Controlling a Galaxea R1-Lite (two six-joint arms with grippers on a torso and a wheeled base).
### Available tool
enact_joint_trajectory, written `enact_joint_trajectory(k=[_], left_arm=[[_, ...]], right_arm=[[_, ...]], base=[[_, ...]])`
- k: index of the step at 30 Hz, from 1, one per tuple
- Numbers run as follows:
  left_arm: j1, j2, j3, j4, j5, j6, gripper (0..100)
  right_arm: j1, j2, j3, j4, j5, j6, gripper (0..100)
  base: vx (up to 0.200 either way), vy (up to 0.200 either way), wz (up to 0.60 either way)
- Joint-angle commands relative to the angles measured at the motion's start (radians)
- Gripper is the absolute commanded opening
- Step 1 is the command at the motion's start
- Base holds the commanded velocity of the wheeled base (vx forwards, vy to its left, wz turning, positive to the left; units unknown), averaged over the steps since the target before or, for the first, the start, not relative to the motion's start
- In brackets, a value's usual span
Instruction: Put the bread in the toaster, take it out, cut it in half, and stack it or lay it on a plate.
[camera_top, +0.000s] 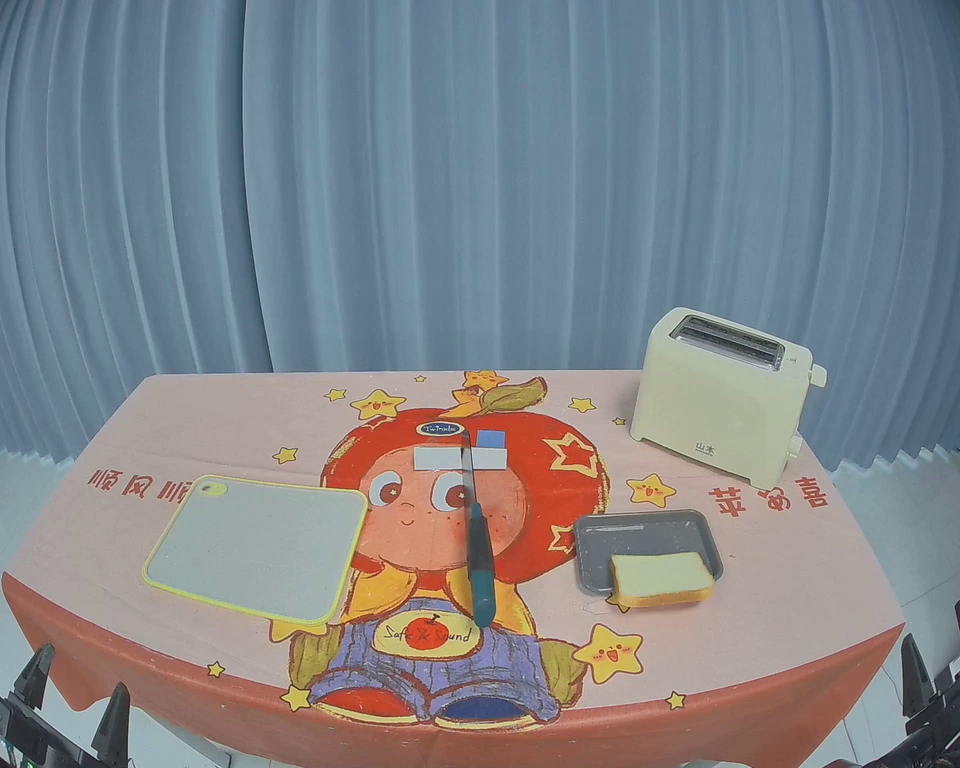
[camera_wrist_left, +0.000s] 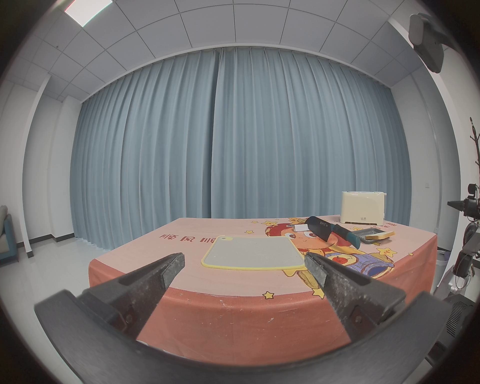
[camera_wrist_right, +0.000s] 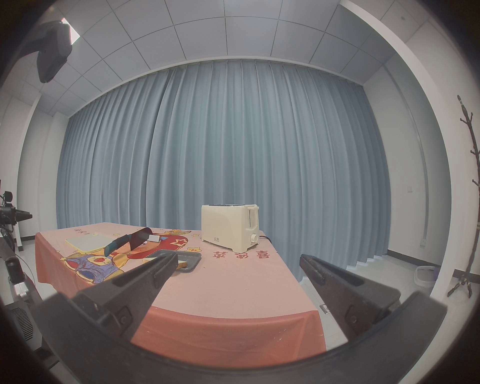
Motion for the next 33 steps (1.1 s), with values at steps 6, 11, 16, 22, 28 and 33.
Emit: enact_joint_trajectory(k=[6, 11, 16, 22, 28, 33], left_arm=[[0.0, 0.0, 0.018, -0.001, 0.0, 0.0, 100], [0.0, 0.0, 0.018, -0.001, 0.0, 0.0, 100], [0.0, 0.0, 0.018, -0.001, 0.0, 0.0, 100], [0.0, 0.0, 0.018, -0.001, 0.0, 0.0, 100], [0.0, 0.0, 0.018, -0.001, 0.0, 0.0, 100], [0.0, 0.0, 0.018, -0.001, 0.0, 0.0, 100]], right_arm=[[0.0, -0.007, 0.018, -0.003, -0.01, 0.014, 100], [0.0, -0.007, 0.018, -0.003, -0.011, 0.014, 100], [0.0, -0.007, 0.018, -0.005, -0.013, 0.016, 100], [0.0, -0.007, 0.018, -0.005, -0.015, 0.019, 100], [0.0, -0.007, 0.016, -0.005, -0.022, 0.028, 100], [-0.002, -0.007, 0.016, -0.005, -0.015, 0.025, 100]], base=[[0.0, 0.0, 0.0], [0.0, 0.0, 0.0], [0.0, 0.0, 0.0], [0.0, 0.0, 0.0], [0.0, 0.0, 0.0], [0.0, 0.0, 0.0]])
